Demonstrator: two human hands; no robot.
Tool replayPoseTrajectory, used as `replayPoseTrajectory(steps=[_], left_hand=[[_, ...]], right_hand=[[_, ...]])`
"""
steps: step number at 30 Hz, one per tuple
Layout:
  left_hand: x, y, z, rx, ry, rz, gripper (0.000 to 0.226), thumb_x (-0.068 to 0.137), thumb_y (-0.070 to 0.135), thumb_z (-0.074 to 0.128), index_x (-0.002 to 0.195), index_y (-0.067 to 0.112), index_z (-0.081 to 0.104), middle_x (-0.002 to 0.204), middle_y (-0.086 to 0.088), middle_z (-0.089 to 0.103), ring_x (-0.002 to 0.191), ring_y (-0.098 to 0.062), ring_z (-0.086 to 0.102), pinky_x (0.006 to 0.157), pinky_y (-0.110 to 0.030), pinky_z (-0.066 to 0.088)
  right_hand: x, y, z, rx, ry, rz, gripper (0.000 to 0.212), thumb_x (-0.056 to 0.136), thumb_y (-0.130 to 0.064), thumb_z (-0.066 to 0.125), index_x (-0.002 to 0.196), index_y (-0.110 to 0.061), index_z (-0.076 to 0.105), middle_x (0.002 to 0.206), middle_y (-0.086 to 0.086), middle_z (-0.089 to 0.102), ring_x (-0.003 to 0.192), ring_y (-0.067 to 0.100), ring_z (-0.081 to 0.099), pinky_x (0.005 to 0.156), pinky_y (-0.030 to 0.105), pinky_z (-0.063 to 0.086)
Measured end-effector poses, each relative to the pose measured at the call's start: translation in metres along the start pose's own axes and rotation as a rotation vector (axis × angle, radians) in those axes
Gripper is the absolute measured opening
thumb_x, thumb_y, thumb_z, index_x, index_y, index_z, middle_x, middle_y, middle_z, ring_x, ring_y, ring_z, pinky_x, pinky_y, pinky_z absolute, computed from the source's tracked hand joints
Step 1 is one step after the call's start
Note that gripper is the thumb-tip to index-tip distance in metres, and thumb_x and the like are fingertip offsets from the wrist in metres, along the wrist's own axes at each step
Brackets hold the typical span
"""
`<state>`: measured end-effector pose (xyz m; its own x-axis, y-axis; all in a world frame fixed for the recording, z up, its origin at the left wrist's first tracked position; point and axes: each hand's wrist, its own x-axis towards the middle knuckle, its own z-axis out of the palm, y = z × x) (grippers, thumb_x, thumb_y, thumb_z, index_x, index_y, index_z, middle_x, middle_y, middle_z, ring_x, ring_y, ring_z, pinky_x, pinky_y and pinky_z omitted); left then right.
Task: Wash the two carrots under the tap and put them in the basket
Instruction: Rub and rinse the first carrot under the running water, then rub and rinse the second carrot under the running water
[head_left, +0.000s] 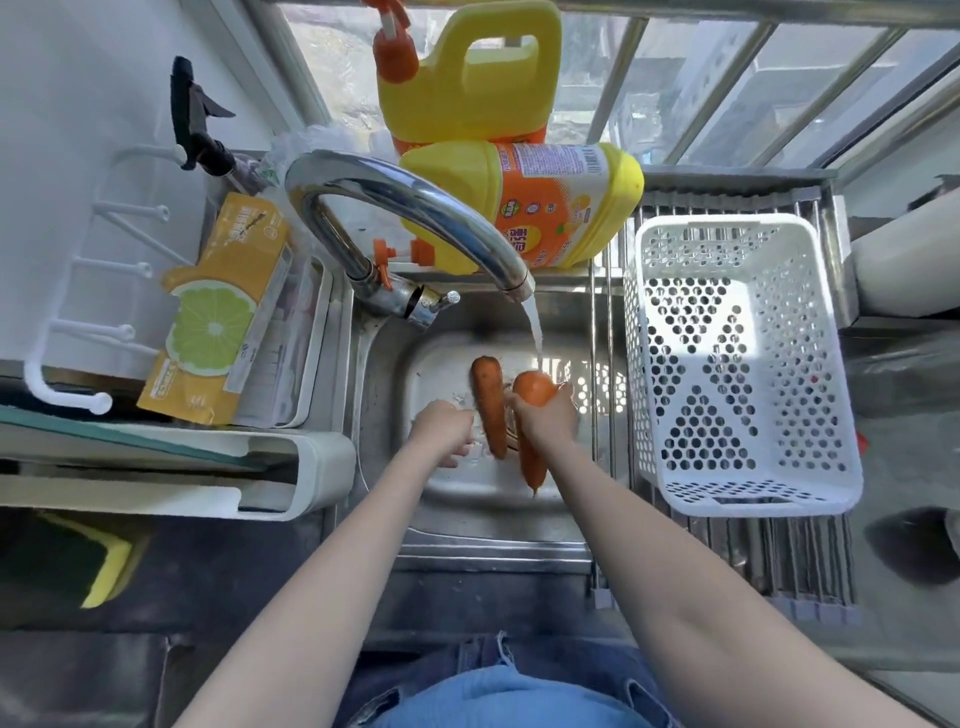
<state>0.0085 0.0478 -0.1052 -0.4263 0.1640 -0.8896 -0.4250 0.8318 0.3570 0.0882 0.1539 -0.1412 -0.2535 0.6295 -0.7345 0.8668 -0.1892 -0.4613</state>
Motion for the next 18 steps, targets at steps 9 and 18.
replayPoseTrajectory(steps=[9, 18], left_hand=[[0.02, -0.03, -0.019, 0.013, -0.067, -0.078, 0.021, 0.093, 0.007, 0.042, 0.074, 0.013, 0.049, 0.072, -0.007, 0.052, 0.055, -0.017, 0.046, 0.051, -0.021, 0.027], [0.024, -0.04, -0.013, -0.069, -0.095, -0.009, 0.016, 0.098, 0.012, 0.041, 0.101, 0.006, 0.056, 0.077, -0.004, 0.057, 0.06, -0.015, 0.052, 0.05, -0.021, 0.033]], right_hand=[[0.039, 0.042, 0.02, -0.135, 0.012, 0.098, 0.081, 0.089, -0.042, 0.066, 0.149, -0.005, 0.026, 0.141, 0.019, 0.051, 0.129, 0.036, 0.048, 0.102, 0.038, 0.04], [0.046, 0.031, 0.049, -0.546, 0.24, -0.187, 0.064, 0.088, -0.053, 0.056, 0.135, -0.011, 0.046, 0.144, 0.017, 0.042, 0.133, 0.035, 0.036, 0.104, 0.05, 0.031]])
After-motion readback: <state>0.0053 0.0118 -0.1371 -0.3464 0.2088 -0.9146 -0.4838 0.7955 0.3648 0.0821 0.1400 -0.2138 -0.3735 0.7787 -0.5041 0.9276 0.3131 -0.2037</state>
